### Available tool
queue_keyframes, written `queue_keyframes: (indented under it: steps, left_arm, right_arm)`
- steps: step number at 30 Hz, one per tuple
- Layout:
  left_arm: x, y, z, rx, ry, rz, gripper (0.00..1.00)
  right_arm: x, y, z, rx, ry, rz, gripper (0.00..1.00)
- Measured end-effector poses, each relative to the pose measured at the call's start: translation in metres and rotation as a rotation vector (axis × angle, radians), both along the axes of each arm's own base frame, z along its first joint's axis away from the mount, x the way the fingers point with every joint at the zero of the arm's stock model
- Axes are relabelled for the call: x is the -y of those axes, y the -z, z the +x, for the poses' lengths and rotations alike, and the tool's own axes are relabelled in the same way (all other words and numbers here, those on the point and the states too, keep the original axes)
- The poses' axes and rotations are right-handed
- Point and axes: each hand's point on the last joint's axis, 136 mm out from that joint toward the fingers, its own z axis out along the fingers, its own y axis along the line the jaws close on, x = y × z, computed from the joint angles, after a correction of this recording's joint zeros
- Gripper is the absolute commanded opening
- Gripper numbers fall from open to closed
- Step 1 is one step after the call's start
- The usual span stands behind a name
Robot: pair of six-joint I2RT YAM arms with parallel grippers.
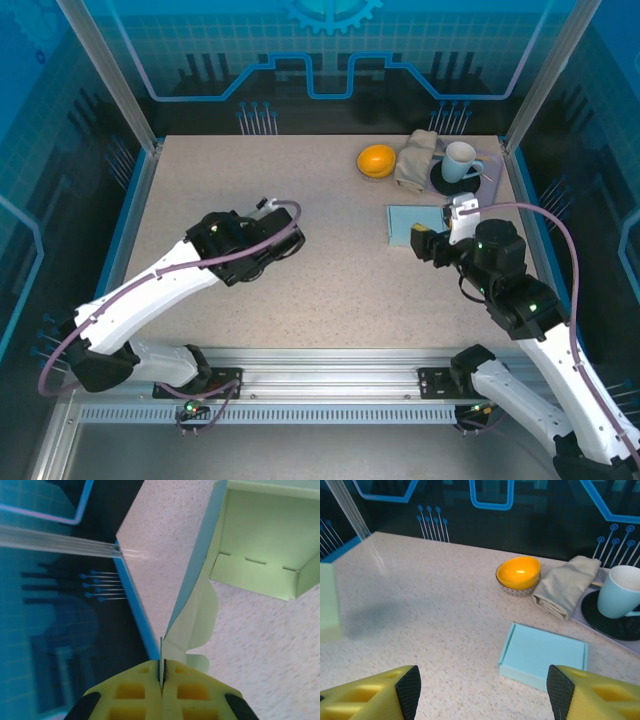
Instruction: Fold the paper box
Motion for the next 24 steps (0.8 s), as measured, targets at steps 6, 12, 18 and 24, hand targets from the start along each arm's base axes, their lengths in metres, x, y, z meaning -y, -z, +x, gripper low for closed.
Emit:
queue_keyframes:
  steps: [6,12,18,24]
  left_arm:
    - [0.027,0.004,-0.021,-0.079,0.231,0.159,0.02]
    - [0.056,0.031,-0.025,-0.223,0.324,0.212,0.03]
    - [0.092,0.059,-0.026,-0.337,0.387,0.167,0.04]
    - [0.129,0.082,-0.024,-0.398,0.441,0.13,0.04]
  right_arm:
    - [0.015,0.004,-0.011,0.01,0.034,-0.057,0.78]
    - [0.023,0.025,-0.023,-0.006,0.04,-0.077,0.81]
    - [0.024,0.063,-0.033,-0.049,0.029,-0.071,0.91]
    - [0.017,0.09,-0.034,-0.076,0.012,-0.024,0.91]
